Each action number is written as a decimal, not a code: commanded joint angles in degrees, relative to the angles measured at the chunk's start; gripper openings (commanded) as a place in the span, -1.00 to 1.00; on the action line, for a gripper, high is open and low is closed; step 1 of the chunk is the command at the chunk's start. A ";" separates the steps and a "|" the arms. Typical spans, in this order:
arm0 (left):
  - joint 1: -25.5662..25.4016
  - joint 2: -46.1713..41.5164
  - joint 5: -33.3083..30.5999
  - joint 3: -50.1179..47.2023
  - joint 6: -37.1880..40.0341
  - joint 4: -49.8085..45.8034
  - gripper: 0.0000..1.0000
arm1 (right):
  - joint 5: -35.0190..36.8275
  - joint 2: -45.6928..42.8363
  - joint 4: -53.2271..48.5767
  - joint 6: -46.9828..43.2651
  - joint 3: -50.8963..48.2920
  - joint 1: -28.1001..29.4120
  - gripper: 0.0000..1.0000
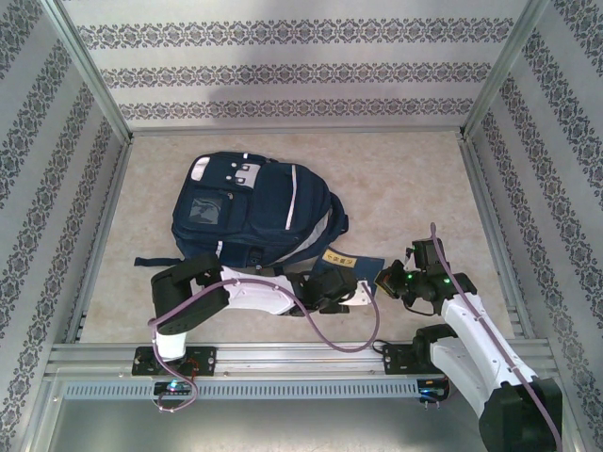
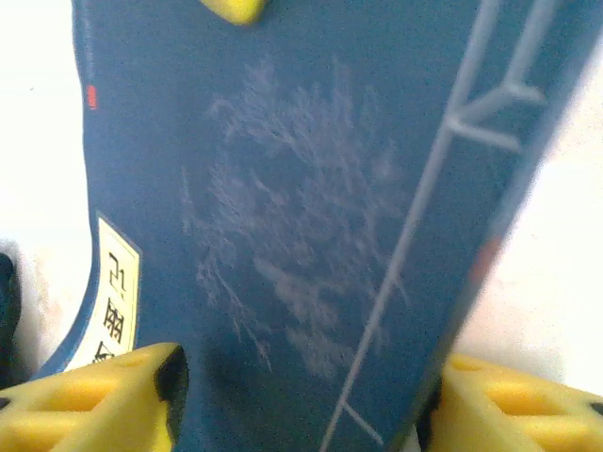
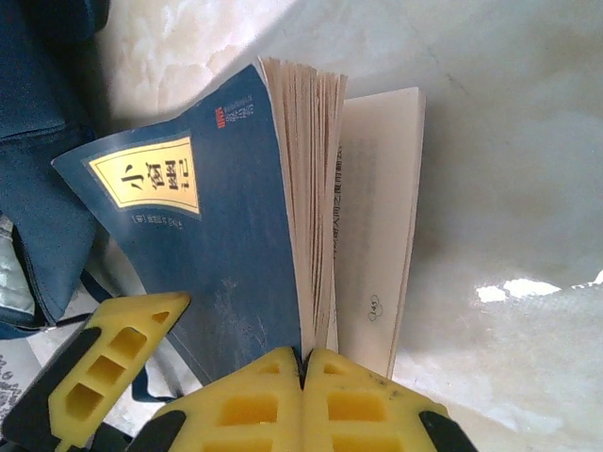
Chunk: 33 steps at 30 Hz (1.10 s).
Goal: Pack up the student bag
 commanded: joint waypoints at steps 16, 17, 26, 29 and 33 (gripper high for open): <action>0.26 -15.35 -3.44 -0.61 -2.18 -4.22 -1.00 | 7.06 -13.23 -12.02 -5.68 17.26 -2.76 0.61; 0.63 -17.27 -2.92 -0.40 -3.30 -4.78 -1.00 | 8.01 -14.22 -11.96 -6.04 18.43 -2.76 0.65; 9.92 -35.93 10.23 -1.59 -33.17 -5.07 -1.00 | 9.66 -18.63 -4.86 -7.35 23.12 -2.51 0.67; 14.43 -39.54 15.41 -2.29 -46.94 -3.17 -1.00 | 5.33 -19.01 0.84 -5.22 21.32 -2.33 0.67; 18.55 -41.13 20.69 -3.89 -61.42 2.51 -1.00 | -0.03 -19.41 11.23 0.85 15.93 -0.67 0.67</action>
